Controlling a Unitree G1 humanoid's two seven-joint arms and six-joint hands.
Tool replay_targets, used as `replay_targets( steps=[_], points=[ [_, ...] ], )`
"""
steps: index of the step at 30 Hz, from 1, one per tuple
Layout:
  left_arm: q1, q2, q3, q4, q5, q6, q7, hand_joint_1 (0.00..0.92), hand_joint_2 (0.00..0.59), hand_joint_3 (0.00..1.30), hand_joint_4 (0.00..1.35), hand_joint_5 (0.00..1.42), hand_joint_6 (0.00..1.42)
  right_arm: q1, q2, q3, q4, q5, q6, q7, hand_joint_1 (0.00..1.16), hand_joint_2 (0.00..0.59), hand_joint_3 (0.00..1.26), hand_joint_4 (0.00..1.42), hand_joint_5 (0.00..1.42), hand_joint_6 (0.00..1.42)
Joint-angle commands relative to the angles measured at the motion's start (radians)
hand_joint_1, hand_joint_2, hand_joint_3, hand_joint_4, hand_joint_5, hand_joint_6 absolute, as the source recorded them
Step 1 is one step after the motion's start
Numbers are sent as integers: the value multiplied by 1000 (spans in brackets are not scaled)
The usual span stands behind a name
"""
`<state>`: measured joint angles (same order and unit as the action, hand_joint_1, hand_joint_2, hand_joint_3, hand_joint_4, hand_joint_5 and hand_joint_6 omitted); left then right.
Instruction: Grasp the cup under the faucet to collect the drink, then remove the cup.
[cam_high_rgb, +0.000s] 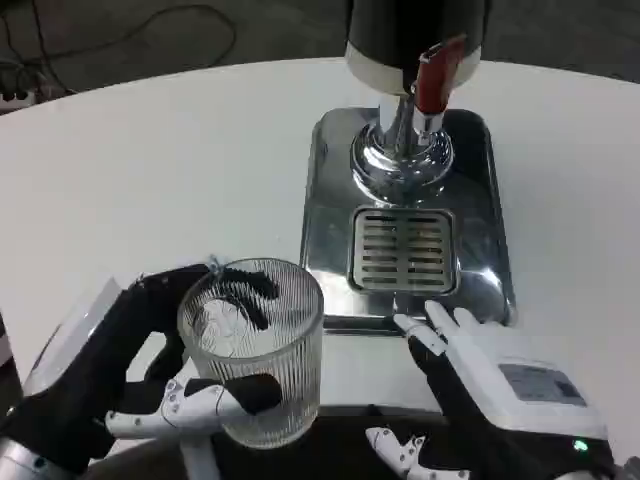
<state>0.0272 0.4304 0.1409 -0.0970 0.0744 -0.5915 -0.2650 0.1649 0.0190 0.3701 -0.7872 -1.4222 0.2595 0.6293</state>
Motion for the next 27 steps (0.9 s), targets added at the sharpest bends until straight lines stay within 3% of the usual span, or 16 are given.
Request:
replay_targets(
  steps=[1,27],
  points=[
    [5,7,11,-16,-26,-29,-3,522,265,1074,1271,1424,1424,7,17,15,-1,-7,-11,10,438,414,133,0,0,0],
    [-66,4,-7,59,18,-23,6,522,265,1074,1271,1424,1424,-21,16,3,9,-5,-10,10,438,414,133,0,0,0]
  ],
)
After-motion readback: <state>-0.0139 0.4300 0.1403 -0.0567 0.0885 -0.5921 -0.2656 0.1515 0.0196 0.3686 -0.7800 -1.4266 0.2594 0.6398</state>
